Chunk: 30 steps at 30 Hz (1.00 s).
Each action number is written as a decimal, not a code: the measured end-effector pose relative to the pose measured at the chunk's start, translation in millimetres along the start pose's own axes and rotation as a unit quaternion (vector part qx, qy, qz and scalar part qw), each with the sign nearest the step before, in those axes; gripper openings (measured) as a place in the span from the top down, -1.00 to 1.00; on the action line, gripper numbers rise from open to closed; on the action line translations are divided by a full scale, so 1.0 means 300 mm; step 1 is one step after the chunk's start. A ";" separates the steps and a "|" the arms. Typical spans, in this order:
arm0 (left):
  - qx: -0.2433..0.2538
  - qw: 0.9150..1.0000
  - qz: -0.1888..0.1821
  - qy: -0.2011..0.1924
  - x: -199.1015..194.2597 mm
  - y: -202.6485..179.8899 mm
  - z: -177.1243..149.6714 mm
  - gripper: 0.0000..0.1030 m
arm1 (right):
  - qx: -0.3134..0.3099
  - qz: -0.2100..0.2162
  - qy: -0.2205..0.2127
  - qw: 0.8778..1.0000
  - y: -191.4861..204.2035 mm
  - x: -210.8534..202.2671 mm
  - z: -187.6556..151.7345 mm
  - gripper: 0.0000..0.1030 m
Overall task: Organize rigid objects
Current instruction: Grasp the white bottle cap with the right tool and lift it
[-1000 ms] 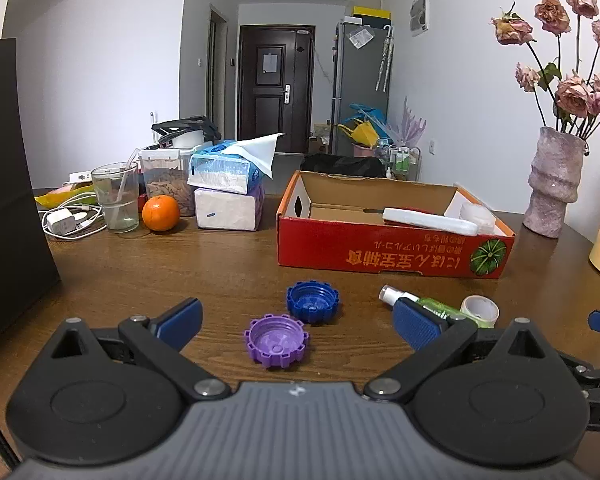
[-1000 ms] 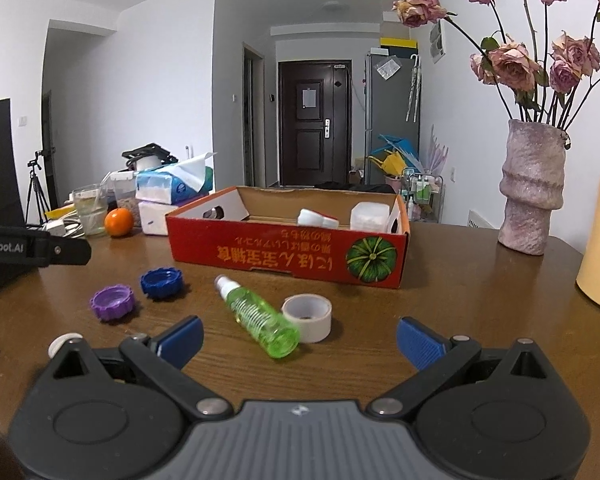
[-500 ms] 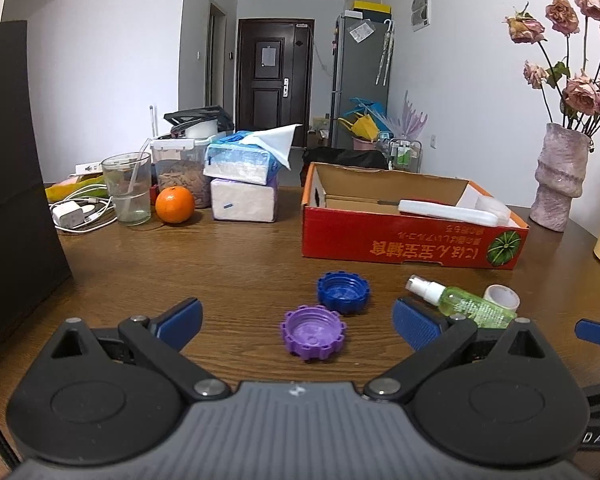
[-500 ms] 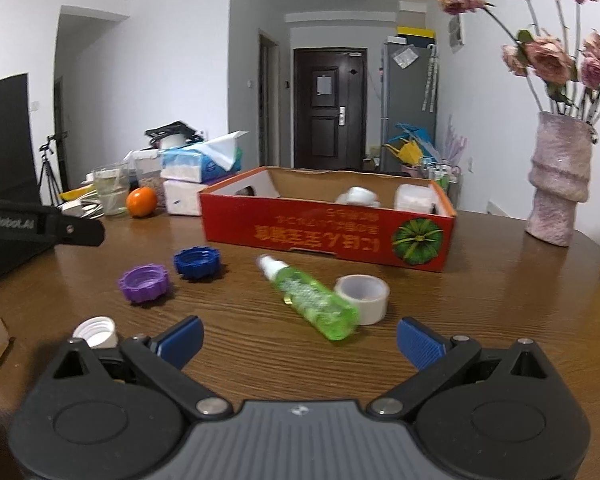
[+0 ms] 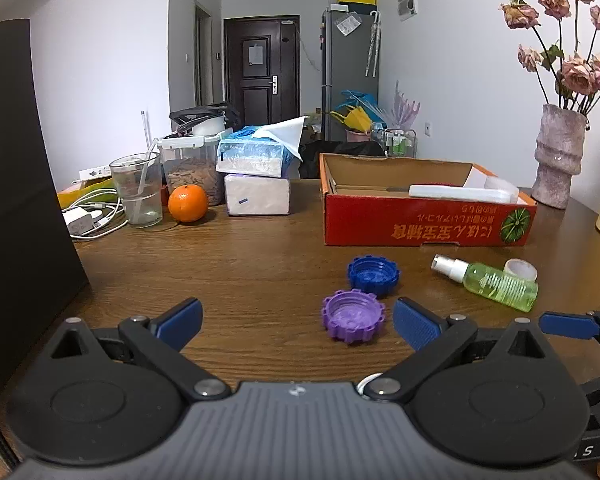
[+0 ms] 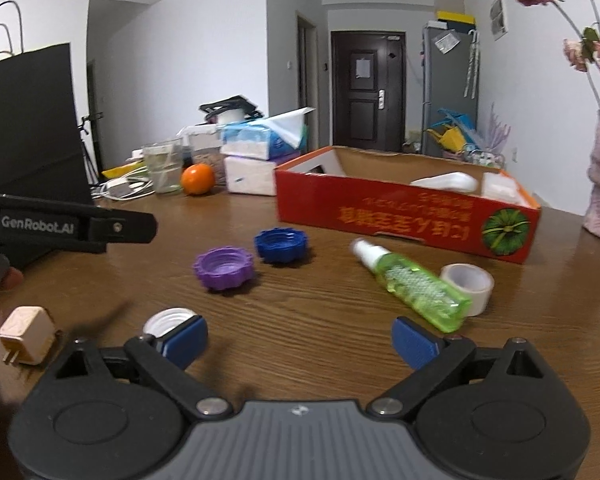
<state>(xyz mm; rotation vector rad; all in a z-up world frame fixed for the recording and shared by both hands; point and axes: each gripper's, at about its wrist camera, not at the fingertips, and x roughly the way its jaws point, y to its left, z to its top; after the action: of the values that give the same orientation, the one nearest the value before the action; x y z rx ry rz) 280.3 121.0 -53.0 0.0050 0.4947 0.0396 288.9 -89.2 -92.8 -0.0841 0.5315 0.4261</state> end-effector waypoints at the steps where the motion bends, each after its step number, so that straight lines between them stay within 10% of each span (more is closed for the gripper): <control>1: 0.003 1.000 0.000 0.002 0.001 0.011 -0.004 -1.00 | -0.002 0.002 0.002 1.000 0.015 0.006 0.000 -0.89; 18: -0.008 1.000 0.003 0.023 0.013 0.184 -0.030 -1.00 | -0.016 0.041 0.044 0.998 0.209 0.101 0.020 -0.61; 21: -0.014 1.000 0.004 0.022 0.010 0.203 -0.028 -1.00 | -0.015 0.043 0.052 0.998 0.225 0.124 0.024 -0.35; 23: -0.017 1.000 0.004 0.023 0.010 0.212 -0.027 -1.00 | -0.019 0.048 0.064 0.997 0.233 0.139 0.024 0.18; 30: -0.023 0.999 0.007 0.026 0.013 0.224 -0.027 -1.00 | -0.009 0.048 0.055 0.997 0.224 0.132 0.025 0.24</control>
<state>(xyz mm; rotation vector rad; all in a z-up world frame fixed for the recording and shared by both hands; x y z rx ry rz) 277.4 188.2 -61.0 -0.0384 0.5449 0.0653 295.5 -12.1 -104.3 -0.0993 0.6415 0.5228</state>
